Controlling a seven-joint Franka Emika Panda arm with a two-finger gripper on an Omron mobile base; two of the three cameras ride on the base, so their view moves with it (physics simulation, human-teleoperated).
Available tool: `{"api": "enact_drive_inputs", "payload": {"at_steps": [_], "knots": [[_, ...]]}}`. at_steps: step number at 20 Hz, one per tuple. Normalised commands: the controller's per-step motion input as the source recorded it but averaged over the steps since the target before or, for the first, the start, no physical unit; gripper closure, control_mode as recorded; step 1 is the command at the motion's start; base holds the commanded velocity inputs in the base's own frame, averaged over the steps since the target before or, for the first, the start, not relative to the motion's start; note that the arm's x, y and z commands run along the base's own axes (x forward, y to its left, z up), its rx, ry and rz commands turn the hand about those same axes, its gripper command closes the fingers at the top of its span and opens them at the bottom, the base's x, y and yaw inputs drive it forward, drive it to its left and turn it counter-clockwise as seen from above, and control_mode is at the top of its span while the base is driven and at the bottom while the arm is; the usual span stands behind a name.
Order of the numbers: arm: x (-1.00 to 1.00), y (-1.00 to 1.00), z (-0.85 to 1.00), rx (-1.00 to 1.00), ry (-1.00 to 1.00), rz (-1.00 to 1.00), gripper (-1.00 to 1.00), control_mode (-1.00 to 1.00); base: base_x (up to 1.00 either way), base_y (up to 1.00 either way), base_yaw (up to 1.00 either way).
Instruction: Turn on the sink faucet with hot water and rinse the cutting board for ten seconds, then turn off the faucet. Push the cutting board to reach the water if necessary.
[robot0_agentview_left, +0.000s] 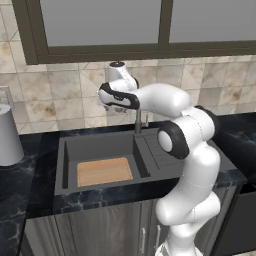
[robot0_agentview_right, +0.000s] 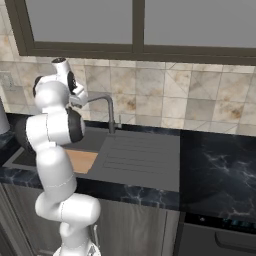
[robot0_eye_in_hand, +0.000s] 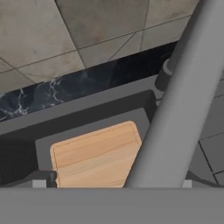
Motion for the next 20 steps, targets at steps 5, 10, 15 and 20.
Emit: {"api": "enact_drive_inputs", "payload": {"at_steps": [5, 10, 15, 20], "knots": [[0.18, 0.06, 0.0, 0.0, 0.05, 0.0, -1.0, -1.0, 0.0, 0.0, 0.0], [0.19, 0.02, 0.0, 0.0, 0.01, 0.0, -1.0, -1.0, 0.0, 0.0, 0.0], [0.13, 0.05, 0.0, 0.0, 0.0, 0.0, -1.0, -1.0, 0.0, 0.0, 0.0], [-0.01, 0.0, 0.0, 0.0, 0.0, 0.0, -1.0, -1.0, 0.0, 0.0, 0.0]]}}
